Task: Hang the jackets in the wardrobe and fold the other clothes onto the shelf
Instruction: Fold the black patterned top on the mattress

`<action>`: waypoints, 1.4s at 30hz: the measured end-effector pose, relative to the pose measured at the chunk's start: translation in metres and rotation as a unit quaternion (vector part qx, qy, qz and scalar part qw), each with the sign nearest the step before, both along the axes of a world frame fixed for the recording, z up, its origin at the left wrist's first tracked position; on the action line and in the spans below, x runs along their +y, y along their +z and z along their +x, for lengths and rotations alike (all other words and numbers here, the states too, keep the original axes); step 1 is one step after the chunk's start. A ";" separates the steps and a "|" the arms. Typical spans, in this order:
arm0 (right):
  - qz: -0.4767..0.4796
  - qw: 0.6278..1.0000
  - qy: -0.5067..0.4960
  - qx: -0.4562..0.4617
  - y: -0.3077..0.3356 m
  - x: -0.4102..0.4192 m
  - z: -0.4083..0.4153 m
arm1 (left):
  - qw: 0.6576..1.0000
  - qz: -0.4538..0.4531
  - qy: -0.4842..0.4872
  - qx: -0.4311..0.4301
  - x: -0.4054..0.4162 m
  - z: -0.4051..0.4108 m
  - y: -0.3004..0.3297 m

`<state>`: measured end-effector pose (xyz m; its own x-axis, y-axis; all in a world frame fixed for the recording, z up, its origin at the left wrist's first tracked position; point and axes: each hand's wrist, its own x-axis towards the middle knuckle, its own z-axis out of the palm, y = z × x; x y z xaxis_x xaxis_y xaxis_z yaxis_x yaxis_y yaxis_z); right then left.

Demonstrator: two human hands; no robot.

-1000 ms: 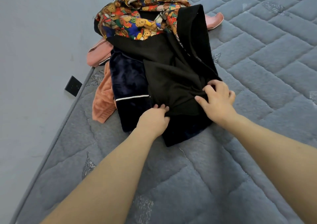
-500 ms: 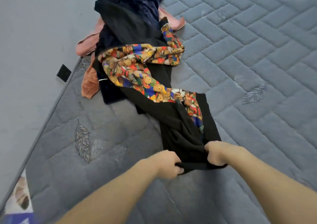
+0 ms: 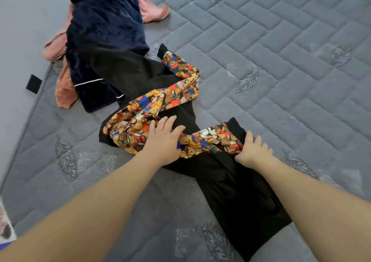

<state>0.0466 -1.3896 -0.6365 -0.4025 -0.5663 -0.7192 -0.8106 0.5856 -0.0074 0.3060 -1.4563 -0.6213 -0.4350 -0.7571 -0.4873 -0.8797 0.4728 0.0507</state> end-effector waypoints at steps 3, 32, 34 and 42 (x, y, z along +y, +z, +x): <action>-0.008 0.990 -0.139 -0.035 -0.021 0.008 0.006 | 0.998 0.022 -0.053 0.011 0.005 0.004 -0.008; -0.018 0.920 0.314 -0.233 0.020 -0.006 0.218 | 0.655 0.000 0.723 0.220 0.094 0.230 -0.033; 0.069 0.896 0.342 -0.274 0.024 0.008 0.249 | 0.587 0.205 0.772 0.133 0.135 0.255 -0.026; 0.170 0.896 0.165 -0.374 0.032 -0.032 0.262 | 0.815 0.190 0.506 0.207 0.067 0.228 0.018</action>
